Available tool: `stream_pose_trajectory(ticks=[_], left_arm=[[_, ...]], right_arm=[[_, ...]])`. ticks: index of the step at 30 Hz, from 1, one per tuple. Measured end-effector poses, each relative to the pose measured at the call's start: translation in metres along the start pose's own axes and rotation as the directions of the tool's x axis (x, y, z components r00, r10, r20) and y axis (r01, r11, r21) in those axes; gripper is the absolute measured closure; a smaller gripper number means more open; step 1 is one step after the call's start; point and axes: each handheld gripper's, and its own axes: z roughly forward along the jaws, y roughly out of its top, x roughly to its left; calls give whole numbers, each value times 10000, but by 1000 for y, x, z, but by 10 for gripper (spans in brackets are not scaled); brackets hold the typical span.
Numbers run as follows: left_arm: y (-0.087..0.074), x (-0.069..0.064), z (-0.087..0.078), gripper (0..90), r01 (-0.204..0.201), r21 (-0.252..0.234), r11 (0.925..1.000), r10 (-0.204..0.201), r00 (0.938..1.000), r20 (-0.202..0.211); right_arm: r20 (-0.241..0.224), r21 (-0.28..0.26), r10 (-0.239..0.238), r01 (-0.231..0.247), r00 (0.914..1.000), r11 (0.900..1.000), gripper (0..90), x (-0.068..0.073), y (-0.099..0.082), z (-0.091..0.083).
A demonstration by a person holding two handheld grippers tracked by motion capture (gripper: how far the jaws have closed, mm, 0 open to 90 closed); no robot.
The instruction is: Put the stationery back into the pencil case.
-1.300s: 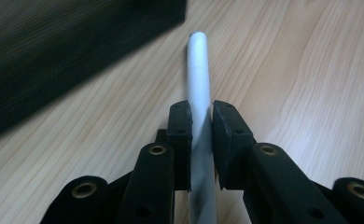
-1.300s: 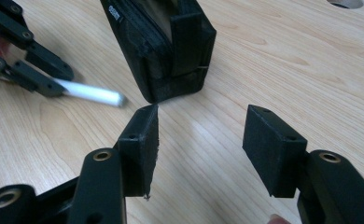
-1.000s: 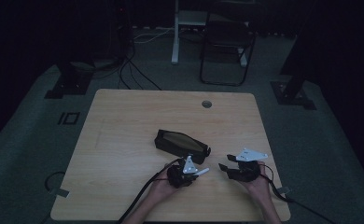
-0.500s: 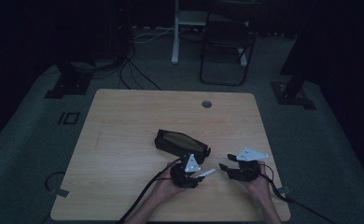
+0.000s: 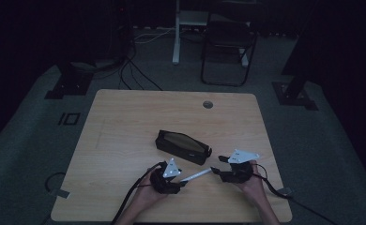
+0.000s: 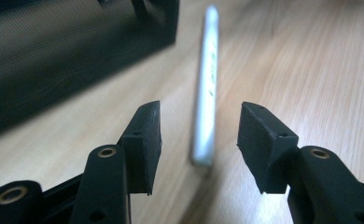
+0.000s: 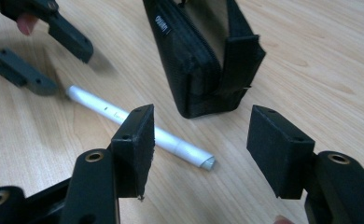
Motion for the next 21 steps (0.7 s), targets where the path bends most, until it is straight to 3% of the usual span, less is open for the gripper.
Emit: stream_pose_trajectory(ticks=[3,7,10,11,21], left_arm=[[-4,-4,8,527,-233,333,9992,231,9997,62],[0,-2,13,675,-297,174,9994,293,9993,252],[1,-3,14,728,-341,182,9993,336,9991,273],[4,-4,16,773,-619,202,9979,612,9976,318],[13,-4,24,783,-1230,270,9920,1218,9916,433]], right_arm=[[-91,62,-117,118,9999,9999,412,2,-1,2],[-200,39,-219,220,9996,9998,411,3,-2,4],[-247,63,-279,281,9993,9996,411,3,-2,4],[-296,90,-324,327,9990,9994,411,2,-3,5],[-780,509,-736,777,9942,9957,415,6,-8,19]])
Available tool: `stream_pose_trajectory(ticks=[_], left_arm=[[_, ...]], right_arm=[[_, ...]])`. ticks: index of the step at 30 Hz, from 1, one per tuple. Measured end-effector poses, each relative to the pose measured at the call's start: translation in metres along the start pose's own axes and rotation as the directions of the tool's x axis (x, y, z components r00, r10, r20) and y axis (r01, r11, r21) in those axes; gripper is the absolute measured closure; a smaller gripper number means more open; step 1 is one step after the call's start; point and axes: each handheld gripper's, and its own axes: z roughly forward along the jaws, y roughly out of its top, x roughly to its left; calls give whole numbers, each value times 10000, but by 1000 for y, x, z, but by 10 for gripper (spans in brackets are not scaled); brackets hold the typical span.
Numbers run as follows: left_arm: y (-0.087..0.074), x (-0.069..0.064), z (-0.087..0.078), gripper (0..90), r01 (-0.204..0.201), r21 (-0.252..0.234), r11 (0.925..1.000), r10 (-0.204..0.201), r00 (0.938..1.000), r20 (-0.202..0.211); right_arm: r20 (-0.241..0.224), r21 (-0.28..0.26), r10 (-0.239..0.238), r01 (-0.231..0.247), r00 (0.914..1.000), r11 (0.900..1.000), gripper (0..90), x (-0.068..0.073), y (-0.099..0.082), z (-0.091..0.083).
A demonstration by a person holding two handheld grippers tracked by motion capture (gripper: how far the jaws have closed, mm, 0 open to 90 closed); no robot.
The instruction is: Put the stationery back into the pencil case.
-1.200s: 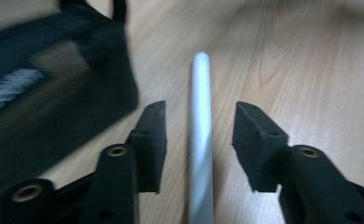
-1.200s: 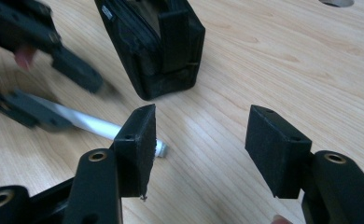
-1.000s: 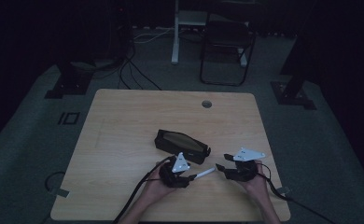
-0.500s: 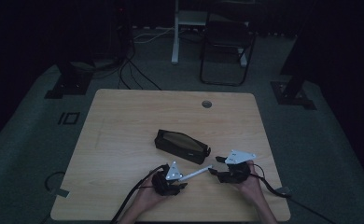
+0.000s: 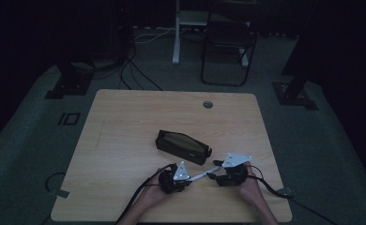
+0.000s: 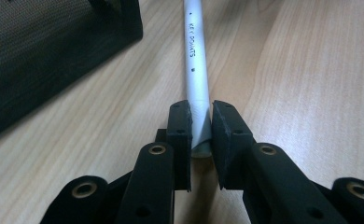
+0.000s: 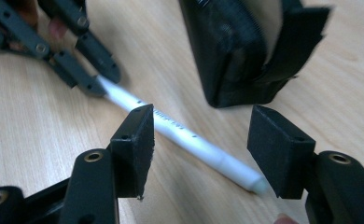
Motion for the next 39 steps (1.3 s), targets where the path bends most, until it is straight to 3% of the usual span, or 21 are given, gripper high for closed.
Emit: stream_pose_trajectory(ticks=[4,7,8,12,14,17,19,21,23,24,25,26,27,28,30,32,33,35,36,39], left_arm=[[1,1,1,775,82,-18,10000,-83,9999,-116],[0,3,0,661,190,2,9998,-190,9994,-279],[0,3,0,661,190,2,9998,-190,9994,-279],[-10,13,-9,557,581,-137,9982,-591,9947,-844],[-16,18,-16,539,813,-217,9964,-834,9893,-1194],[-28,29,-27,518,1458,-597,9875,-1542,9723,-1756],[-36,37,-33,488,1980,-901,9760,-2133,9527,-2165],[-42,43,-38,469,2497,-1107,9620,-2708,9251,-2663],[-47,49,-42,460,2784,-1355,9509,-3072,9027,-3014],[-48,51,-44,460,2892,-1470,9459,-3225,8873,-3298],[-48,51,-44,458,2892,-1470,9459,-3225,8873,-3298],[-53,58,-45,443,3148,-1456,9379,-3469,8503,-3958],[-55,60,-46,434,3244,-1477,9343,-3563,8401,-4089],[-57,63,-47,433,3385,-1602,9272,-3744,8242,-4250],[-61,68,-48,433,3601,-1752,9163,-3998,7995,-4482],[-66,73,-49,433,3859,-2039,8997,-4360,7748,-4578],[-68,76,-50,434,4041,-2118,8898,-4558,7658,-4536],[-71,80,-54,430,4170,-2400,8767,-4811,7583,-4399],[-73,82,-55,430,4311,-2498,8671,-4982,7483,-4379],[-76,86,-58,414,4383,-2469,8643,-5024,7278,-4667]], right_arm=[[-160,352,-11,17,9999,9994,438,-4,-4,13],[-243,501,-30,42,9997,9987,454,-5,-5,17],[-278,548,-75,90,9996,9985,454,-5,-5,18],[-450,766,-239,273,9987,9967,538,-2,-7,21],[-500,792,-315,354,9983,9962,571,-1,-7,21],[-579,849,-362,410,9977,9955,628,2,-6,20],[-626,888,-376,430,9973,9951,668,4,-5,20],[-661,906,-370,429,9971,9950,699,5,-6,19],[-687,958,-386,451,9969,9944,723,6,-6,18],[-709,980,-410,478,9966,9940,733,6,-6,18],[-709,980,-410,478,9966,9940,733,6,-6,18],[-785,1042,-458,539,9959,9931,756,8,-6,16],[-794,1072,-471,555,9957,9927,759,9,-6,16],[-808,1073,-508,593,9954,9925,760,9,-6,16],[-845,1061,-528,617,9950,9924,765,11,-7,15],[-862,1074,-505,596,9950,9924,779,11,-7,15],[-821,1159,-482,576,9955,9916,781,12,-6,15],[-715,1292,-643,732,9954,9889,786,15,-3,16],[-767,1300,-590,687,9953,9891,787,16,-3,16],[-821,1257,-462,563,9956,9905,788,18,-2,18]])
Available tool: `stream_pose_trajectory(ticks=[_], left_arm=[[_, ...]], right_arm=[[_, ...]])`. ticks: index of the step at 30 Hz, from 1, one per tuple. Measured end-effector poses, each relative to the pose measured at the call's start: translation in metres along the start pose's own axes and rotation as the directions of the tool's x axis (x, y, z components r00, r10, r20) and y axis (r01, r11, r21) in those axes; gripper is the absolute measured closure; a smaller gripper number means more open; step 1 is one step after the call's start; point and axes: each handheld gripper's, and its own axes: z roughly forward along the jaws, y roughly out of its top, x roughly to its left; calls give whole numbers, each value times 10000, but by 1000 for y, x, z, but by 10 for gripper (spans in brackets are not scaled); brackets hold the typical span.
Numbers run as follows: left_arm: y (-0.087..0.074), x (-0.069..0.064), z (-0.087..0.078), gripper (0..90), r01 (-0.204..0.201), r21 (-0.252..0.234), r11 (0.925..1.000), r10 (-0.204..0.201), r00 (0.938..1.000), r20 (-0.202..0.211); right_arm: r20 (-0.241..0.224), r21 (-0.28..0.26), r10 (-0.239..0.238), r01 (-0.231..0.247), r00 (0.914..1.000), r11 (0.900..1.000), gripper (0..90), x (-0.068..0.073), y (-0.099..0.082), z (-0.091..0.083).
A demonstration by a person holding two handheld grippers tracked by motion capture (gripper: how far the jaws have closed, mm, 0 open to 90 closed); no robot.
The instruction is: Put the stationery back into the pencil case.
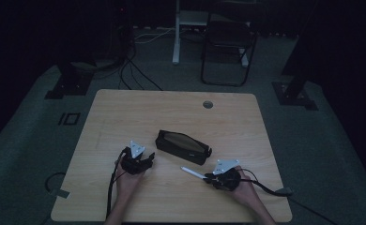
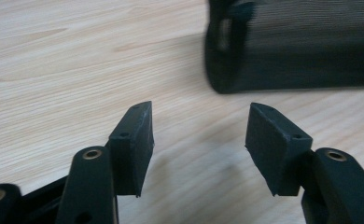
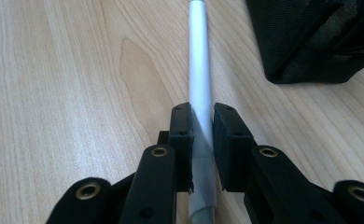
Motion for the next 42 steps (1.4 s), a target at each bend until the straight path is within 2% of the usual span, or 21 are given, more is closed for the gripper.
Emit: stream_pose_trajectory(ticks=[4,5,9,13,15,16,18,27,39,42], left_arm=[[0,4,1,396,70,14,10000,-70,9993,-376],[0,4,1,396,147,57,9999,-145,9992,-376],[1,3,4,389,6,510,9987,7,9997,-262],[2,3,6,388,-84,761,9971,100,9997,-205],[2,4,7,374,153,889,9959,-144,9998,-113],[2,4,7,363,153,889,9959,-144,9998,-113],[3,8,10,327,469,1144,9923,-475,9989,23],[3,7,10,279,441,1223,9915,-437,9990,-59],[3,7,10,277,449,1226,9914,-445,9990,-59],[3,7,10,277,439,1226,9915,-435,9990,-59]], right_arm=[[52,-58,64,-64,10000,10000,788,0,-1,0],[65,-74,38,-38,10000,10000,788,0,-1,0],[41,-283,78,-77,10000,9996,788,0,0,-3],[40,-541,121,-119,9999,9985,788,0,2,-9],[27,-647,135,-133,9999,9978,788,0,3,-11],[27,-647,135,-133,9999,9978,788,0,3,-11],[42,-742,152,-149,9999,9971,788,1,4,-15],[59,-1137,316,-307,9995,9930,788,0,7,-26],[329,-1841,473,-405,9983,9821,788,-6,10,-49],[422,-1840,477,-391,9980,9822,788,-7,10,-52]])
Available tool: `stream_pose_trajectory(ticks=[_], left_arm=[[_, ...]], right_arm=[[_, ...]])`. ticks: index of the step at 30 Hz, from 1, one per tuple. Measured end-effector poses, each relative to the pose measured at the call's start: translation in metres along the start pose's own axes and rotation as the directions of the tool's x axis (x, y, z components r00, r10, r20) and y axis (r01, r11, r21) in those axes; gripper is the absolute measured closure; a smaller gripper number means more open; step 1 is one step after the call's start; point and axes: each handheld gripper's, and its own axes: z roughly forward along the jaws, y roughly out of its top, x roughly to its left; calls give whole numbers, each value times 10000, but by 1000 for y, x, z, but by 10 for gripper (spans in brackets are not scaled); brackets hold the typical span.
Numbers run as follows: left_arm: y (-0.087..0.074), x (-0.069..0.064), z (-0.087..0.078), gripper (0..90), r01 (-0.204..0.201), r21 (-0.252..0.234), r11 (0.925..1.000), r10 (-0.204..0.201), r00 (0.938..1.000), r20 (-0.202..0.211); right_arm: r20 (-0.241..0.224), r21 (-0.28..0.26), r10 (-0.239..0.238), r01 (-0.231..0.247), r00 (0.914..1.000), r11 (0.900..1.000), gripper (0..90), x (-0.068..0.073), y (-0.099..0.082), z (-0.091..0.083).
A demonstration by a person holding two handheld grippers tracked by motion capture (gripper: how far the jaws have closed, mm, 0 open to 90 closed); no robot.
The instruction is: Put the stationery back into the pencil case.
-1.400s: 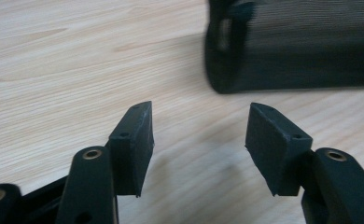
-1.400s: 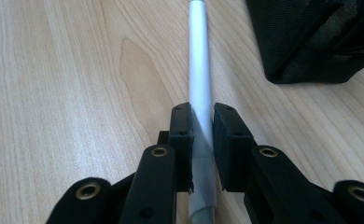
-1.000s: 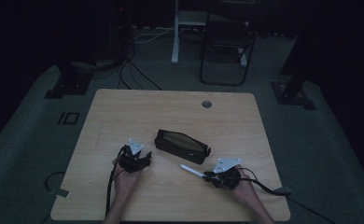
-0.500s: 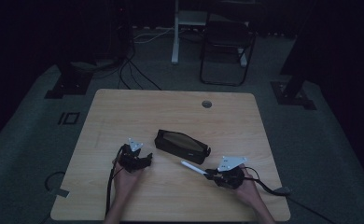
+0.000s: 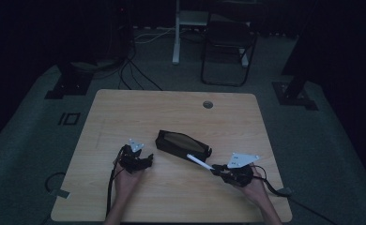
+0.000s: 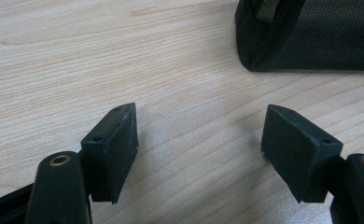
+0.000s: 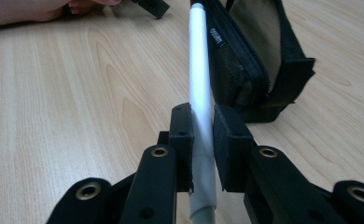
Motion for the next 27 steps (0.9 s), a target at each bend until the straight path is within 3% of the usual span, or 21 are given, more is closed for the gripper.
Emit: stream_pose_trajectory(ticks=[7,27], left_arm=[[0,0,0,275,17,-2,10000,-17,10000,2],[0,0,0,270,8,9,10000,-8,10000,16]], right_arm=[[260,-1,-103,103,9996,9999,788,-4,5,-11],[280,-362,223,-212,9994,9991,788,-13,16,-30]])
